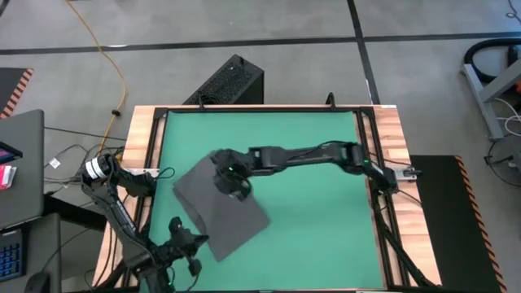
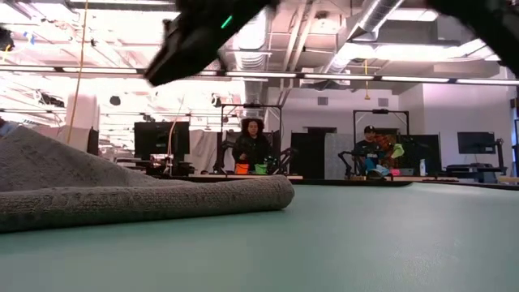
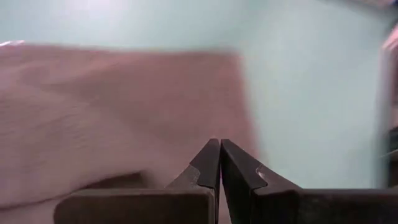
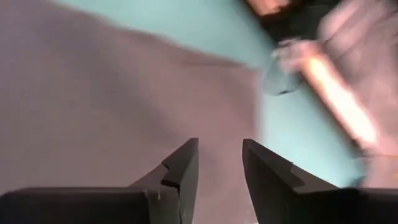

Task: Roll towel
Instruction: Roll the gray towel

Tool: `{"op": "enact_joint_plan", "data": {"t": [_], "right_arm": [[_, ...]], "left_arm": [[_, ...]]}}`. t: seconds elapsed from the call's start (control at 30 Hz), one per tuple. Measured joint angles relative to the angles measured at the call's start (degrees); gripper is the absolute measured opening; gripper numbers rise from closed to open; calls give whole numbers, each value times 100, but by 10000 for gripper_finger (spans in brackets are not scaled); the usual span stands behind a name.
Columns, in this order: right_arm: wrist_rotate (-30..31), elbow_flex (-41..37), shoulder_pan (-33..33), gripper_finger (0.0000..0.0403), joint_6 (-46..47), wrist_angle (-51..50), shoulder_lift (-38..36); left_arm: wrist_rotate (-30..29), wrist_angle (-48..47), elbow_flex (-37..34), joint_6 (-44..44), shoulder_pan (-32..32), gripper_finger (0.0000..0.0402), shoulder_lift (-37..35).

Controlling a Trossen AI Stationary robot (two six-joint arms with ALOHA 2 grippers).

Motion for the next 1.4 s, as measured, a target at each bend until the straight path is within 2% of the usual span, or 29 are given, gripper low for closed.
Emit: {"op": "enact_joint_plan", "data": {"t": [0.1, 0.2, 0.27, 0.4, 0.5, 0.57, 0.67, 0.77, 0.87, 0.93, 1.0, 1.1, 1.23, 1.4], "right_arm": [[-191, 0, 147, 136, 319, -1483, -574], [-234, 0, 205, 124, 769, -2483, -1122], [-233, 0, 242, 119, 1098, -3026, -1459], [-238, -5, 370, 116, 1826, -3967, -2018], [-508, -282, 468, 116, 2212, -4079, -2470], [-936, -712, 567, 116, 2365, -3583, -2789], [-977, -1928, 869, 107, 2437, -1969, -3198], [-697, -3649, 1158, 79, 2404, 218, -3407], [-430, -5256, 1410, 34, 2513, 2914, -3319], [-39, -5958, 1525, 13, 2580, 4761, -3093], [420, -6289, 1570, 13, 2758, 5843, -2709], [558, -6307, 1539, 10, 3078, 6149, -2052], [541, -5860, 1519, 6, 3177, 6286, -1301], [366, -5587, 1549, 4, 3389, 5807, -909]], "left_arm": [[638, -684, -6, 680, 219, 0, 0], [573, -1051, -7, 1482, 277, 0, 0], [544, -1446, -7, 1526, 315, 3, -2], [1085, -2049, -7, 1143, 758, 24, -7], [1450, -1907, -7, 1748, 1262, 53, -7], [1512, -1599, -7, 2195, 1559, 73, -7], [1562, -1231, -4, 2499, 1797, 92, -7], [1525, -1069, -4, 2533, 1750, 96, -8], [1419, -1092, 104, 2436, 1602, 90, -25], [1297, -1121, 259, 2414, 1503, 84, -26], [1246, -1211, 453, 2407, 1412, 78, -26], [1214, -1297, 763, 2399, 1338, 70, -28], [1188, -1379, 1106, 2410, 1288, 62, -31], [1035, -1347, 1250, 2391, 1220, 53, -31]]}}
